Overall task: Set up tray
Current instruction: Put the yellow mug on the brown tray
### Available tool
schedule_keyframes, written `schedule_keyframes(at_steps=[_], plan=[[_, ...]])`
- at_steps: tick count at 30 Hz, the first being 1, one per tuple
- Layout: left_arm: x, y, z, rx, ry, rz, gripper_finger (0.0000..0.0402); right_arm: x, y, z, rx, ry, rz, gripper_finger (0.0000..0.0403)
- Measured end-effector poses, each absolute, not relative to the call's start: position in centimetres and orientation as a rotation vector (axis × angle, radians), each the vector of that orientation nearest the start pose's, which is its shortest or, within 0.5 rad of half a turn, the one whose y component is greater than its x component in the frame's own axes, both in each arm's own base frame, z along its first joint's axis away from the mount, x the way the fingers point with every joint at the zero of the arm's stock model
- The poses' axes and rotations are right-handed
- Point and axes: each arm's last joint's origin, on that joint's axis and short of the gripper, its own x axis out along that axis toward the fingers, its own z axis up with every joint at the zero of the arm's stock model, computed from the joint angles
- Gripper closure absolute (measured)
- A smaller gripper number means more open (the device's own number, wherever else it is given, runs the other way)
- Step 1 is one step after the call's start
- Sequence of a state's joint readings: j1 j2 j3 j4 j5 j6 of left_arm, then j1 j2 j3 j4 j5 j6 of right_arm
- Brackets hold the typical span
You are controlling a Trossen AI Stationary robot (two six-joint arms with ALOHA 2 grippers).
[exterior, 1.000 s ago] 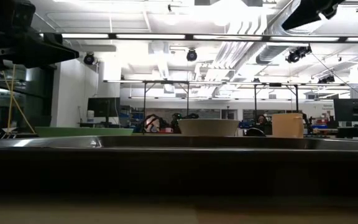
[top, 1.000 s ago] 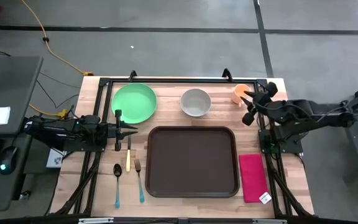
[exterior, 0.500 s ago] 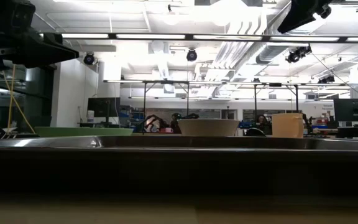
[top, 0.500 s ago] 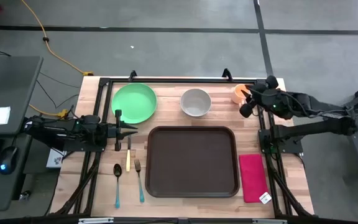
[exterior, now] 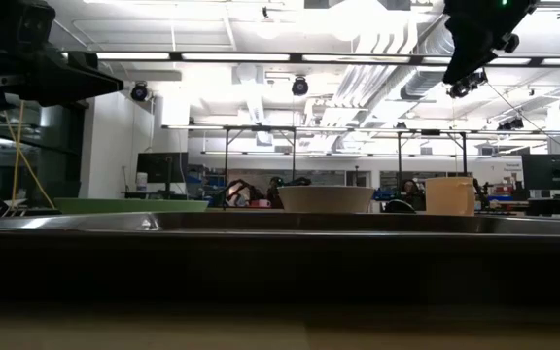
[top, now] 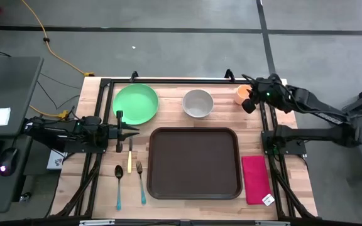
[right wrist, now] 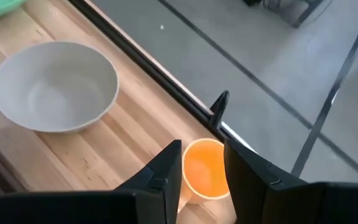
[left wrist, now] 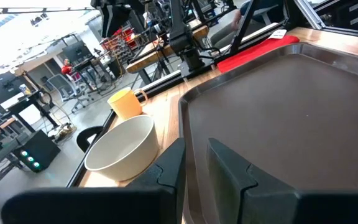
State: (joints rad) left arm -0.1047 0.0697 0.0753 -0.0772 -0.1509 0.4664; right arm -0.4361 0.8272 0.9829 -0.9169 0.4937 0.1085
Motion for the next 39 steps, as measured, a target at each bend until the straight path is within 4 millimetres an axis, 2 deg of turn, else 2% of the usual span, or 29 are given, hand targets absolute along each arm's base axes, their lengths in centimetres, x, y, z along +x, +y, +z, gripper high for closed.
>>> schedule_keyframes(at_steps=[21,33,39], plan=[[9.7,-0.6,17.6,0.475,0.08,0.029,0.0305,9.8,-11.4,32.5,0.348,0.735,-0.985,0.0304],[9.7,-0.6,17.6,0.471,0.08,0.029,0.0305,10.6,-15.7,29.2,0.644,0.874,-1.028,0.0304],[9.7,-0.6,17.6,0.449,0.08,0.03,0.0305,10.9,-16.9,28.1,0.69,0.924,-1.045,0.0304]])
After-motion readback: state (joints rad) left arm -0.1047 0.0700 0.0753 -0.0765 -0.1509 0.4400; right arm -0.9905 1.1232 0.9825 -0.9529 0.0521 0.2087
